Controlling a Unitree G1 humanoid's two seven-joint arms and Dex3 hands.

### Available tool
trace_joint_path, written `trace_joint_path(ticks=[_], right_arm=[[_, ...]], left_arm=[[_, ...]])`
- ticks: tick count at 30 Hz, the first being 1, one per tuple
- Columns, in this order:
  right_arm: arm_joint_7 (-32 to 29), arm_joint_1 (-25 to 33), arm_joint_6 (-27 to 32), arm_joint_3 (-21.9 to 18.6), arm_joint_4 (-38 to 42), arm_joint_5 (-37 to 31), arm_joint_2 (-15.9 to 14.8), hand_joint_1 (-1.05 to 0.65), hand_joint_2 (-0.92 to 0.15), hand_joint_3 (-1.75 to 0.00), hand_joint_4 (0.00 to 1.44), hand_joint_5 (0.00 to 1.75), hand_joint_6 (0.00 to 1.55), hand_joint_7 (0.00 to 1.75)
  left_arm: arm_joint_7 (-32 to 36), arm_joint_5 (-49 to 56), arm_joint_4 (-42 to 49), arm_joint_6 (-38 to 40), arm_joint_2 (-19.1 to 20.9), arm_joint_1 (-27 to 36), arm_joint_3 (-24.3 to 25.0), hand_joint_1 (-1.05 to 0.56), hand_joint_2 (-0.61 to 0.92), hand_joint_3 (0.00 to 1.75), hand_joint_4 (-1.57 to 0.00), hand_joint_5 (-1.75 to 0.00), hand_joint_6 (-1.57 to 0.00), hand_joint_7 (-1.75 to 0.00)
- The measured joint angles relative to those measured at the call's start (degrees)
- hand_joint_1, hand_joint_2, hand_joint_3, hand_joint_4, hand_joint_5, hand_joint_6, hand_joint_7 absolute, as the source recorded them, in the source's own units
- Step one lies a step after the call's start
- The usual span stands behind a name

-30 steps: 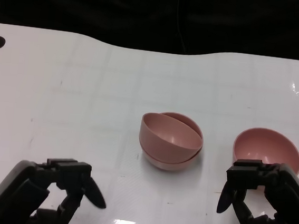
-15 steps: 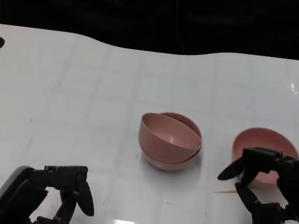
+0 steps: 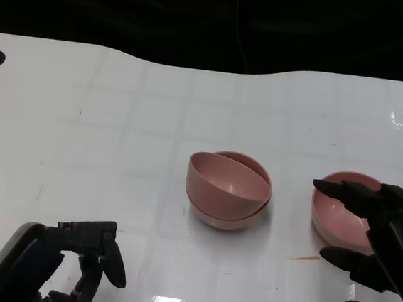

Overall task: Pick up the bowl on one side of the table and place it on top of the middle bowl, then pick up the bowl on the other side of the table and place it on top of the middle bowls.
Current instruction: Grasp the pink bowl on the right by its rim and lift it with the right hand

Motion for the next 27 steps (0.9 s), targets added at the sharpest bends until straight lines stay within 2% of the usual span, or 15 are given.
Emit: trace_joint_path(ticks=[3,7,11,16,27], right_arm=[[1.5,0.0,2.9,1.0,-1.5,-1.4,-0.8,-0.49,-0.79,0.0,0.24,0.58,0.36,0.12],[7.7,-1.3,7.8,2.5,-1.6,-3.9,-3.3,-0.52,-0.82,-0.01,0.21,0.52,0.32,0.07],[12.0,-3.5,11.3,4.6,-0.9,-6.6,-5.4,-0.53,-0.86,0.0,0.29,0.32,0.34,0.02],[16.5,-6.6,16.0,7.5,1.7,-10.9,-7.2,-0.51,-0.86,0.0,0.33,0.25,0.35,0.02],[16.3,-16.2,17.6,13.3,17.5,-12.1,-8.6,-0.38,-0.9,-0.01,0.44,0.19,0.44,0.03]], left_arm=[[0.0,0.0,0.0,0.0,0.0,0.0,0.0,0.07,0.22,1.63,-0.92,-1.6,-0.9,-1.39],[-0.7,0.0,-0.6,0.3,-0.1,0.1,0.0,0.08,0.21,1.63,-0.92,-1.61,-0.9,-1.37],[-1.0,0.1,-1.3,0.9,-0.3,0.0,0.0,0.07,0.21,1.65,-0.92,-1.62,-0.91,-1.39],[-1.1,0.6,-2.0,1.3,-0.5,0.0,0.0,0.09,0.19,1.66,-0.92,-1.61,-0.9,-1.4],[-1.6,0.6,-2.3,0.7,-0.7,-0.1,-0.3,0.13,0.15,1.68,-0.93,-1.62,-0.92,-1.38]])
